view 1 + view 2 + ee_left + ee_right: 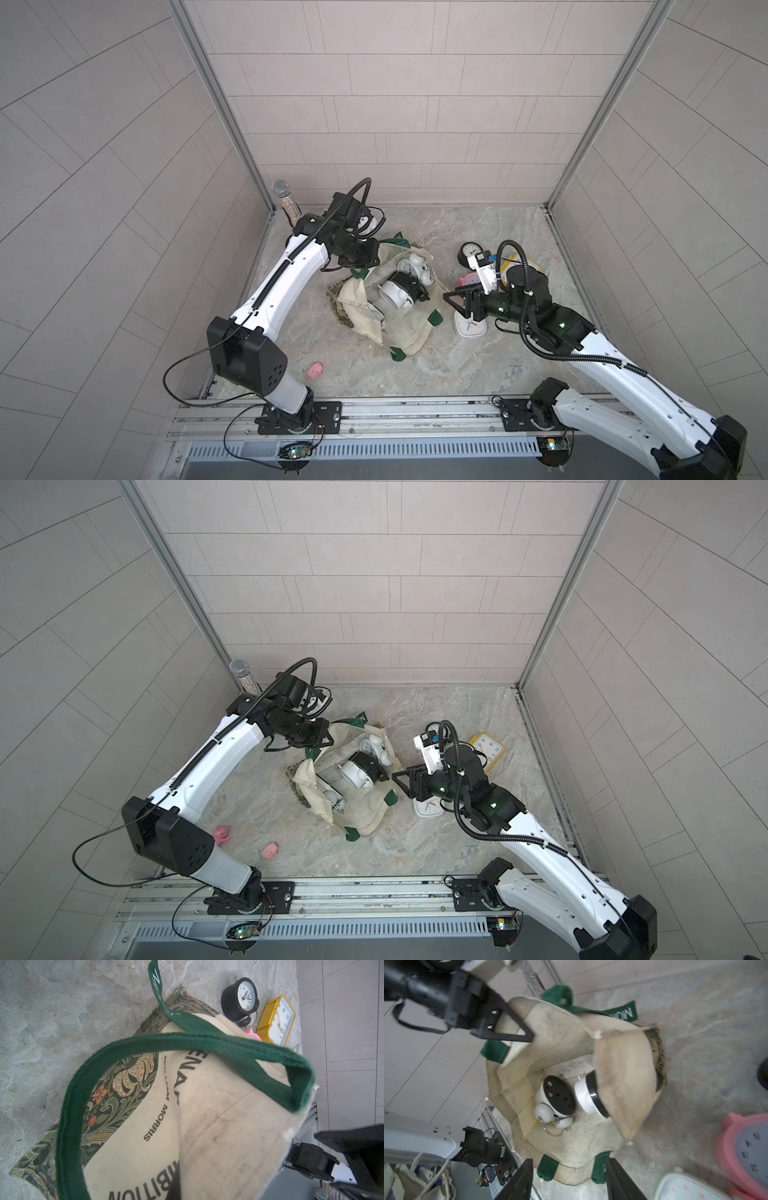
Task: Take the alarm clock out of the canvas bag
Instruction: Place the alarm at the center of the board, then pick up the alarm from the canvas bag.
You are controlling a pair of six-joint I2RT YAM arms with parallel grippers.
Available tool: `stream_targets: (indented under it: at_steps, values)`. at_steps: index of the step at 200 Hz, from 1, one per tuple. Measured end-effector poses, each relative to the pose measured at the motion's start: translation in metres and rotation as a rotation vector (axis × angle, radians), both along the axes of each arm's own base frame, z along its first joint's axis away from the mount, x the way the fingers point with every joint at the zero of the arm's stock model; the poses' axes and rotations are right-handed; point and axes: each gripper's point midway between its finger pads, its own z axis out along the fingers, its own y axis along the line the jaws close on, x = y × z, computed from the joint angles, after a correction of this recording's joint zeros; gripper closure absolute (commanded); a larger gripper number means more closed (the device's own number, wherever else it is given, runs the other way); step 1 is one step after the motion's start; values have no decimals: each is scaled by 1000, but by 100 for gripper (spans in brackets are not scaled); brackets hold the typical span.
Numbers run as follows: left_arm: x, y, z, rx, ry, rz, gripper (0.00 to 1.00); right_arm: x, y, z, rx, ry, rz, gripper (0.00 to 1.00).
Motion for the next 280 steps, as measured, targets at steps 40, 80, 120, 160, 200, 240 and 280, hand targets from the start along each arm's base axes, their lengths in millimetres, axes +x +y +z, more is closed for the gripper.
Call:
stream_targets:
  at_steps: [40, 80, 120, 160, 200, 240, 280]
  values:
    - [-1, -1, 0, -5, 2, -3, 100, -25, 58, 6, -149, -160, 139, 48]
    - [0, -1, 0, -5, 3, -3, 100, -20, 95, -26, -317, -255, 181, 50]
    - [0, -1, 0, -4, 2, -3, 100, -2, 114, -70, -473, -280, 195, 49]
    - [0, -1, 0, -4, 2, -3, 100, 18, 116, -91, -591, -315, 154, 49]
    - [0, -1, 0, -5, 2, -3, 100, 33, 110, -103, -670, -330, 97, 44]
    - [0, -1, 0, -5, 2, -3, 100, 51, 104, -108, -718, -324, 28, 41]
    - [0, -1, 0, -5, 2, -3, 100, 67, 89, -107, -734, -304, -47, 40]
